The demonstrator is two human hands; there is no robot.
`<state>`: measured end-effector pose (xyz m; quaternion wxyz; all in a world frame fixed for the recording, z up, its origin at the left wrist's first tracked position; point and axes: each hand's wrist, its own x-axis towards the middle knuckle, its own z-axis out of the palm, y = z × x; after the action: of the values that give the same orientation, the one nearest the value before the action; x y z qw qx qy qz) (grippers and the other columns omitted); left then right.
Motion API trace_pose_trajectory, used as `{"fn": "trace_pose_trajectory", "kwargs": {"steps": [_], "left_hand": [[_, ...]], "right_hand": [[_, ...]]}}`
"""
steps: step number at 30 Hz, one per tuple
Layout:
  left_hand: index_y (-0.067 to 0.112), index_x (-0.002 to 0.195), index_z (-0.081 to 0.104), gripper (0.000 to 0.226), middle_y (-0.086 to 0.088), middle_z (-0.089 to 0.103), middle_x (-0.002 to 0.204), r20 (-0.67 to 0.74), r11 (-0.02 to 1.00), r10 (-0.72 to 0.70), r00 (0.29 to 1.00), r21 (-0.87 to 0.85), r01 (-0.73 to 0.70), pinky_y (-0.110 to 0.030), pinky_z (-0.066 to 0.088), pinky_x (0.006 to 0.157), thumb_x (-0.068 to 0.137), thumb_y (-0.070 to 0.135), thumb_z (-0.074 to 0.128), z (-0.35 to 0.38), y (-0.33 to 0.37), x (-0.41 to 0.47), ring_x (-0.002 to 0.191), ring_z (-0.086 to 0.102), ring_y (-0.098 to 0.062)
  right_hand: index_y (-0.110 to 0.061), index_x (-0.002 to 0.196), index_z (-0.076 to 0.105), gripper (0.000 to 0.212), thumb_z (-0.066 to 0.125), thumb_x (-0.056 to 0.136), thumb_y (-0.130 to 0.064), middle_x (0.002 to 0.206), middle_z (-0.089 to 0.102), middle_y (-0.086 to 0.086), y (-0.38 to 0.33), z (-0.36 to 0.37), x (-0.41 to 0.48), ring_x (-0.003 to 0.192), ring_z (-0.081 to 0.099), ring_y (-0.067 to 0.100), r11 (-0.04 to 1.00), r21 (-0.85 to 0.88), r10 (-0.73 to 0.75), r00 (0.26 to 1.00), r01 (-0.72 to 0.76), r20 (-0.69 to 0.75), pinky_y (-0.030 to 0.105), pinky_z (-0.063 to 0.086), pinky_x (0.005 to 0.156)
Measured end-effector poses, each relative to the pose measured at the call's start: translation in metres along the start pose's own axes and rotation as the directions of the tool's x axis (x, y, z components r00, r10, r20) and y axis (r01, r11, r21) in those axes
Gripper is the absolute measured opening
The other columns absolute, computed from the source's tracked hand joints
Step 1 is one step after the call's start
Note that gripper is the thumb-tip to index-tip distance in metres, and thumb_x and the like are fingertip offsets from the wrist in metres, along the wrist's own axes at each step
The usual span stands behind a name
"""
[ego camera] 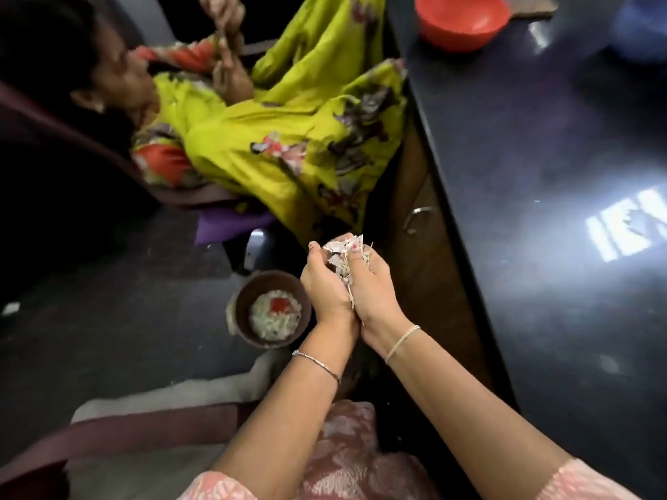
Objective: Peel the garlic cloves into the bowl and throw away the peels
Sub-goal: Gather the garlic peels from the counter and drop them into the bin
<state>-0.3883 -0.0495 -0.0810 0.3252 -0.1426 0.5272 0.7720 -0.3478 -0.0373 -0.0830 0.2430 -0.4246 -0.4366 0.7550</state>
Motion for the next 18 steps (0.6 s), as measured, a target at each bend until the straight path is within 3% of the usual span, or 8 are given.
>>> {"fn": "trace_pose_trajectory", "kwargs": {"steps": [3,6,10,14,16,18], "left_hand": [[0.007,0.074,0.065,0.044,0.004,0.067,0.054,-0.178,1.0,0.013,0.984,0.0,-0.013,-0.015,0.049,0.051,0.104,0.018,0.034,-0.039,-0.003,0.028,0.051,0.064,-0.006],[0.007,0.072,0.063,0.039,0.001,0.066,0.057,-0.324,1.0,0.005,0.946,-0.008,-0.008,-0.017,0.048,0.05,0.102,0.018,0.041,-0.073,-0.015,0.06,0.052,0.062,-0.009],[0.005,0.075,0.064,0.033,-0.007,0.066,0.072,-0.45,0.997,-0.077,0.89,-0.029,0.072,-0.026,0.049,0.059,0.098,0.016,0.045,-0.113,-0.041,0.109,0.069,0.063,-0.021],[-0.004,0.101,0.066,0.026,-0.017,0.065,0.094,-0.541,0.979,-0.206,0.816,-0.112,0.173,-0.032,0.053,0.068,0.095,0.011,0.044,-0.146,-0.07,0.164,0.085,0.061,-0.029],[-0.007,0.113,0.063,0.032,-0.02,0.064,0.104,-0.556,0.966,-0.257,0.79,-0.167,0.196,-0.038,0.053,0.082,0.097,0.012,0.043,-0.16,-0.081,0.191,0.09,0.061,-0.031],[-0.005,0.117,0.061,0.034,-0.017,0.066,0.105,-0.549,0.951,-0.308,0.777,-0.206,0.231,-0.038,0.053,0.083,0.099,0.018,0.042,-0.172,-0.096,0.22,0.089,0.063,-0.03]], "right_hand": [[-0.003,0.104,0.066,0.031,0.039,0.106,-0.02,0.092,0.071,0.005,0.043,0.022,0.017,0.082,0.068,0.01,0.993,-0.091,0.081,0.992,-0.073,0.095,0.023,0.055,0.074],[0.0,0.11,0.064,0.035,0.039,0.106,-0.023,0.097,0.071,0.008,0.089,0.036,0.039,0.086,0.068,0.013,0.976,-0.155,0.172,0.975,-0.15,0.139,0.026,0.055,0.079],[-0.011,0.109,0.065,0.029,0.04,0.105,-0.025,0.104,0.071,0.007,0.148,0.05,0.075,0.093,0.069,0.017,0.926,-0.208,0.343,0.931,-0.313,0.126,0.027,0.056,0.082],[-0.003,0.122,0.059,0.03,0.041,0.105,-0.019,0.115,0.068,0.015,0.21,0.059,0.12,0.093,0.067,0.02,0.851,-0.294,0.477,0.875,-0.435,0.083,0.02,0.054,0.07],[-0.001,0.124,0.059,0.03,0.042,0.104,-0.015,0.118,0.067,0.018,0.24,0.063,0.143,0.099,0.067,0.026,0.817,-0.315,0.521,0.852,-0.483,0.046,0.025,0.055,0.072],[0.001,0.121,0.062,0.031,0.043,0.101,-0.014,0.116,0.067,0.019,0.266,0.065,0.167,0.093,0.067,0.027,0.788,-0.28,0.572,0.82,-0.548,0.005,0.029,0.055,0.073]]}}
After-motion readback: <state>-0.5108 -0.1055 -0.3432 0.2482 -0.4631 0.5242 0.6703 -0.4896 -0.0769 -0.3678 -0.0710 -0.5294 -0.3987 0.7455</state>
